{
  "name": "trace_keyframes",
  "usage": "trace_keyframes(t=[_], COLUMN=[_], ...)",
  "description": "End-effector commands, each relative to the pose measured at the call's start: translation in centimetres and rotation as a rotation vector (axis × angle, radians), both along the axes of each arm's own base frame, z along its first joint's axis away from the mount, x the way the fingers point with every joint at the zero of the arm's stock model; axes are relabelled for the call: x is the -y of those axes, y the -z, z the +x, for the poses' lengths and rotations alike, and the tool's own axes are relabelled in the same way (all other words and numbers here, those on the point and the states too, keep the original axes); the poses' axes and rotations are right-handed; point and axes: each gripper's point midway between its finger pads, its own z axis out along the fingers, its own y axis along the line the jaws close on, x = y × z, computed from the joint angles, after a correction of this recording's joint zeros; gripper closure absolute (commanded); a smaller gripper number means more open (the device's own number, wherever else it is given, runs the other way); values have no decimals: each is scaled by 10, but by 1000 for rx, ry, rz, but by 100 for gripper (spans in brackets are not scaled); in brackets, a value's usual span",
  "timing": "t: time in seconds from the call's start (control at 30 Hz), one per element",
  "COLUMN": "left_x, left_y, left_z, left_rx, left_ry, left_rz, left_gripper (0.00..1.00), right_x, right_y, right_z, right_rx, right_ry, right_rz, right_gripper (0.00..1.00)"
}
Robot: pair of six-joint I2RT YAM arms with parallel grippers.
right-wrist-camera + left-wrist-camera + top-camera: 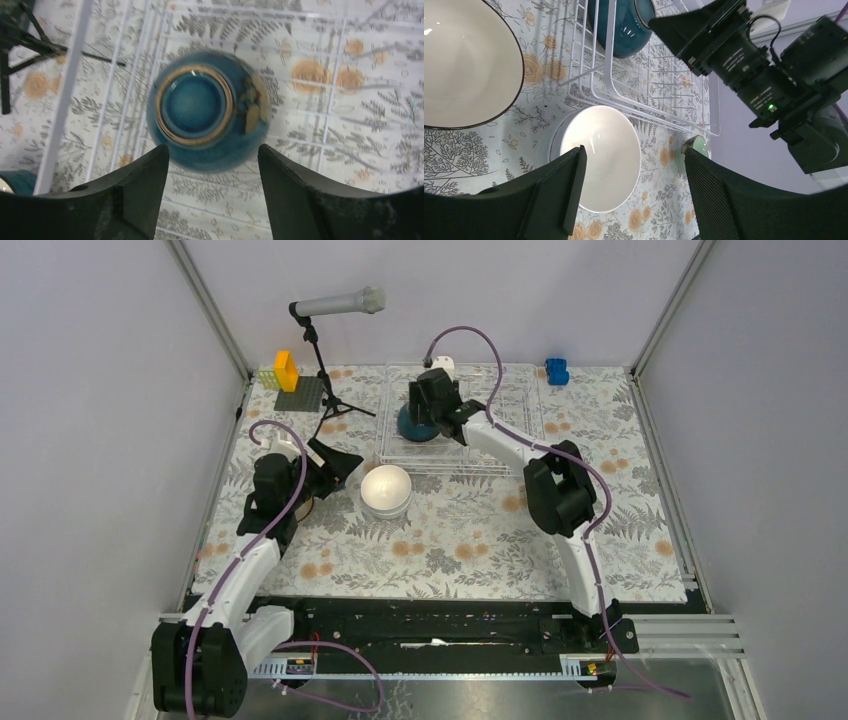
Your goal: Unload the bowls from the dish rack
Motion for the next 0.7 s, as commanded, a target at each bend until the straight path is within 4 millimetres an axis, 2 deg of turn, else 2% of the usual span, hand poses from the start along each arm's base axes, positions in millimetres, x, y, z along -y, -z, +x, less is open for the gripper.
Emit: trace_keyframes(t=[0.0,0.1,0.2,0.3,0.47,0.6,0.67], left_x=[4,4,4,4,3,3,4], left_y=[-24,-24,-25,-26,-27,-26,-26], left_z=[4,5,5,5,6,6,6], left_rx=[75,75,78,80,80,76,77], left_ry=[30,35,37,36,37,37,38], left_rz=[14,17,22,30,35,34,32], left_gripper=[23,23,23,23,23,22,22], right_x=[-15,-14,-17,-21,-24,-21,-17], right_y=[-33,-37,-40,-33,-2,11,18], right_z=[22,34,46,55,66,66,59], right_rx=[73,93,99,99,70,29,-7], right_ry=[-16,2,-15,-31,-37,-20,-18], right_rz=[33,31,63,55,-7,-31,-43], right_gripper=[23,15,2,0,0,0,0])
